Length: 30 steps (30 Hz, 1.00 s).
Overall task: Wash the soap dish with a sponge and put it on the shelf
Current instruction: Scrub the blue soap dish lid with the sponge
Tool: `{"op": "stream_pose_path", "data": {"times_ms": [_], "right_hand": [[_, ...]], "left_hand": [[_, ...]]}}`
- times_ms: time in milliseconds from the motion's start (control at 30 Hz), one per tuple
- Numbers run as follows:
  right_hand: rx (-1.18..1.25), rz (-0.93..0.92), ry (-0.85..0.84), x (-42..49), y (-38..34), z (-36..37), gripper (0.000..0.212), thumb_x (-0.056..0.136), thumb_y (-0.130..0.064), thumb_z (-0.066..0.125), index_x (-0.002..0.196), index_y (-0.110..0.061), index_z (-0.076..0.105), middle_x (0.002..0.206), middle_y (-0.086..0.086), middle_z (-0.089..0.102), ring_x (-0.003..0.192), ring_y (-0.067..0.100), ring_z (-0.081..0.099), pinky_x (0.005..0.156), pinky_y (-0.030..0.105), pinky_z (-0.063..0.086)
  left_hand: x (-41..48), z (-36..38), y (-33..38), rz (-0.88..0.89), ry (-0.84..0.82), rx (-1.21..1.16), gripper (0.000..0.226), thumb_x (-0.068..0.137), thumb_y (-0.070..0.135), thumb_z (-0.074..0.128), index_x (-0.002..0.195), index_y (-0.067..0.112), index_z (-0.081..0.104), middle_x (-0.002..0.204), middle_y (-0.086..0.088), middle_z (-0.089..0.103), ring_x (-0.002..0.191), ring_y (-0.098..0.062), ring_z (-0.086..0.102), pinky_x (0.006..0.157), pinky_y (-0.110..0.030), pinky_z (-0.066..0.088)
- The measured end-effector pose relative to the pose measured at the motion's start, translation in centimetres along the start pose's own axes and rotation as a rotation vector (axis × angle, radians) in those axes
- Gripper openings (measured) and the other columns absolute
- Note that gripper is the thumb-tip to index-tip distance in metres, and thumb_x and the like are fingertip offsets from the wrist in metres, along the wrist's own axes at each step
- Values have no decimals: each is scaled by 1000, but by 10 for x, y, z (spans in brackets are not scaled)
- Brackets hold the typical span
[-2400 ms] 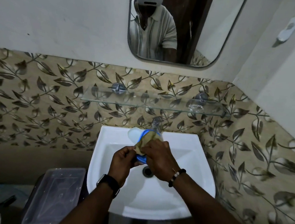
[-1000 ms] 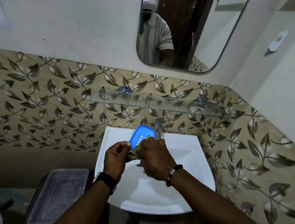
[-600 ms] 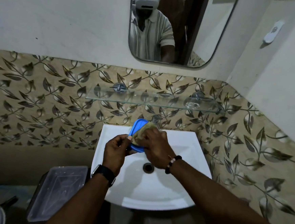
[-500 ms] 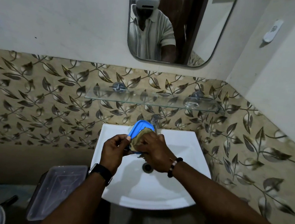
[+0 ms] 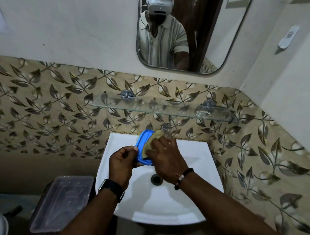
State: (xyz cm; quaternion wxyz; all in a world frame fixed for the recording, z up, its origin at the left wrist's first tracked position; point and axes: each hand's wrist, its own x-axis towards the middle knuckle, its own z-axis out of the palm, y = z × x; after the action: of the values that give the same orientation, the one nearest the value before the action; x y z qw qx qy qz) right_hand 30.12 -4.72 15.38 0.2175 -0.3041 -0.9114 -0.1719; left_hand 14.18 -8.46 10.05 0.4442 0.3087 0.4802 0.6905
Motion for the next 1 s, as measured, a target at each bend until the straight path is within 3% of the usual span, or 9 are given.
{"op": "stream_pose_path", "data": {"times_ms": [200, 267, 400, 600, 700, 800, 900, 1000], "right_hand": [[-86, -136, 58, 6, 12, 0, 28, 88, -9, 55, 112, -15, 67, 102, 6, 65, 98, 29, 58, 88, 46, 42], [-159, -76, 66, 11, 23, -2, 23, 92, -11, 55, 110, -13, 67, 104, 9, 66, 98, 32, 60, 90, 47, 43], [-222, 99, -148, 16, 33, -13, 32, 85, -27, 50, 109, -16, 67, 106, 10, 64, 103, 34, 58, 88, 48, 41], [-45, 350, -299, 14, 1, -10, 29, 90, -31, 49, 102, -18, 71, 109, 6, 61, 117, 32, 48, 87, 43, 34], [149, 383, -318, 10, -23, -10, 26, 88, -28, 46, 94, -19, 70, 100, 4, 59, 107, 30, 48, 79, 41, 32], [235, 301, -330, 3, -36, -12, 32, 83, -29, 39, 92, -20, 69, 96, 3, 57, 103, 29, 47, 78, 41, 35], [179, 294, -293, 0, -21, -13, 41, 87, -34, 34, 103, -29, 71, 97, -1, 58, 104, 25, 47, 79, 40, 31], [19, 430, -170, 0, -3, -11, 23, 87, -29, 50, 98, -28, 71, 97, -1, 59, 102, 26, 51, 77, 40, 31]], "left_hand": [[-1, -1, 0, -12, -82, 43, 14, 96, 6, 61, 84, 2, 68, 69, -3, 72, 65, -17, 71, 60, -35, 61], [-2, -1, 2, 2, -85, 45, 13, 95, 5, 62, 83, 4, 69, 69, -2, 72, 66, -16, 70, 58, -33, 60], [1, -4, 6, 42, -37, 42, 10, 94, 6, 64, 86, 2, 68, 74, -3, 73, 68, -18, 71, 59, -35, 61], [0, -2, 0, 19, 26, 4, 15, 94, 8, 64, 80, 8, 70, 72, -5, 71, 67, -18, 71, 57, -33, 60], [3, -3, -2, 0, 40, -36, 10, 94, 6, 64, 86, 3, 68, 72, -3, 73, 66, -19, 70, 58, -33, 60], [3, -5, -3, -14, 30, -54, 9, 95, 6, 63, 90, 1, 68, 71, -3, 74, 63, -17, 69, 58, -31, 59], [0, -3, -1, -29, -18, -23, 10, 95, 7, 62, 89, 2, 69, 71, -3, 73, 65, -16, 69, 61, -33, 61], [-5, 5, 2, -39, -61, -7, 10, 95, 7, 62, 90, -1, 68, 76, -8, 71, 71, -19, 69, 64, -37, 62]]}}
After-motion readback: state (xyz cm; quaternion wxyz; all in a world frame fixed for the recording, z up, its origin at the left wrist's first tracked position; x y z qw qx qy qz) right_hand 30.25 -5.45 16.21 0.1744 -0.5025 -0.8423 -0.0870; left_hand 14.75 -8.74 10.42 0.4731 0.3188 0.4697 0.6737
